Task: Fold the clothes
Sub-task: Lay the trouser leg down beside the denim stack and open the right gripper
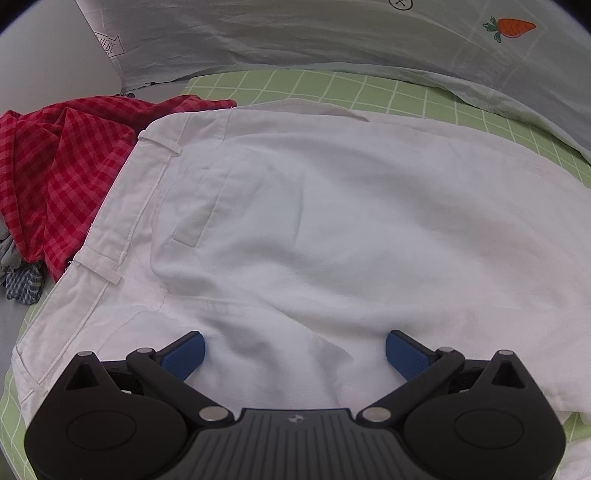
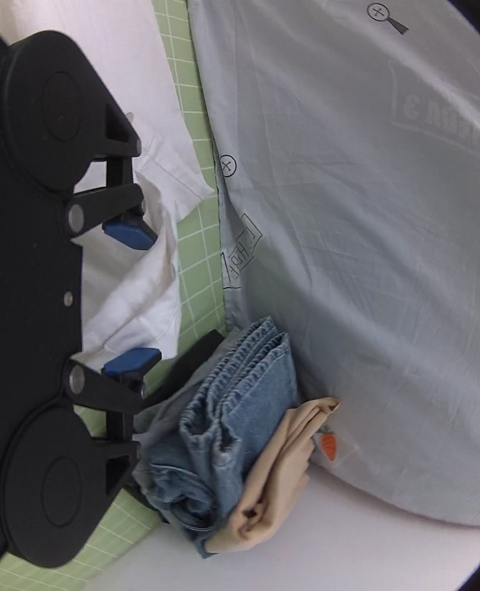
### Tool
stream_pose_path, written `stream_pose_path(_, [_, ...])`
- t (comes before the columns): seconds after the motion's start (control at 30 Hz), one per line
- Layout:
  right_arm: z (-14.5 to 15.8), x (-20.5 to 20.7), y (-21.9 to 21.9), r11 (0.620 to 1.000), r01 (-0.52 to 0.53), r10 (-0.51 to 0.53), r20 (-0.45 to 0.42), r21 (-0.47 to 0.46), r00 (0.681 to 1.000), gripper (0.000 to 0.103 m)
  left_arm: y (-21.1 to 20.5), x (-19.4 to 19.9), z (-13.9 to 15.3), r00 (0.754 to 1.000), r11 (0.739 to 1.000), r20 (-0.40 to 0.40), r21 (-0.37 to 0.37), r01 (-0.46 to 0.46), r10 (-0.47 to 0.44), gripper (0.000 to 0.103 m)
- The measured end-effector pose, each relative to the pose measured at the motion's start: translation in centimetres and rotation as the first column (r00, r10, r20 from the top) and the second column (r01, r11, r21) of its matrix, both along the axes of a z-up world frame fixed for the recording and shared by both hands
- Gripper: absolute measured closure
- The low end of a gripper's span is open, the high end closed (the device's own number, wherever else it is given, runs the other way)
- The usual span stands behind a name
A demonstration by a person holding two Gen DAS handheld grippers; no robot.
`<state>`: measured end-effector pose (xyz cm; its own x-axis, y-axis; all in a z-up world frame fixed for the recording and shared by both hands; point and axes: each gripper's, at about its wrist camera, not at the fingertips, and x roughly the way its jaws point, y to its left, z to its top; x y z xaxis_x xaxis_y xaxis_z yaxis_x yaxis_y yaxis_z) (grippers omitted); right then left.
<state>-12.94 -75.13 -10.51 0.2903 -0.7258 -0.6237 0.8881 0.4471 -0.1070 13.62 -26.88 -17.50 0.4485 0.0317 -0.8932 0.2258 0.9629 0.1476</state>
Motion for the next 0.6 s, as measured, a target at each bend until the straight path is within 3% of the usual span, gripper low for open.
stream_pose_path(0.1, [-1.9,-2.7,0.8,0.989,0.106,-0.115,0.083,0.105,0.990,0.042,-0.1,0.4,0.1,1.000,1.000,-0.008,0.009,0.013,-0.013,0.000])
stream_pose_path(0.2, [-3.5,-4.0,0.7,0.973,0.174,-0.182,0.040,0.151,0.983,0.042,-0.1,1.3,0.2,1.000,0.999,0.002,0.023,0.029,-0.029,0.000])
stream_pose_path(0.43, [-5.3,-5.1,0.4,0.953,0.188,-0.206,0.049,0.239,0.977,0.041,0.4,5.7,0.5,0.997,0.998,0.031,-0.026,-0.065,0.066,0.000])
stream_pose_path(0.5, [-5.7,-4.8,0.4,0.948,0.177,-0.203,0.073,0.264,0.977,0.039,0.7,6.9,0.0,0.993,0.990,0.000,-0.080,-0.118,0.119,0.000])
stream_pose_path(0.6, [-6.3,-4.3,0.3,0.938,0.185,-0.221,0.095,0.292,0.971,0.033,0.6,7.6,-0.5,0.987,0.984,0.025,-0.088,-0.153,0.156,0.000])
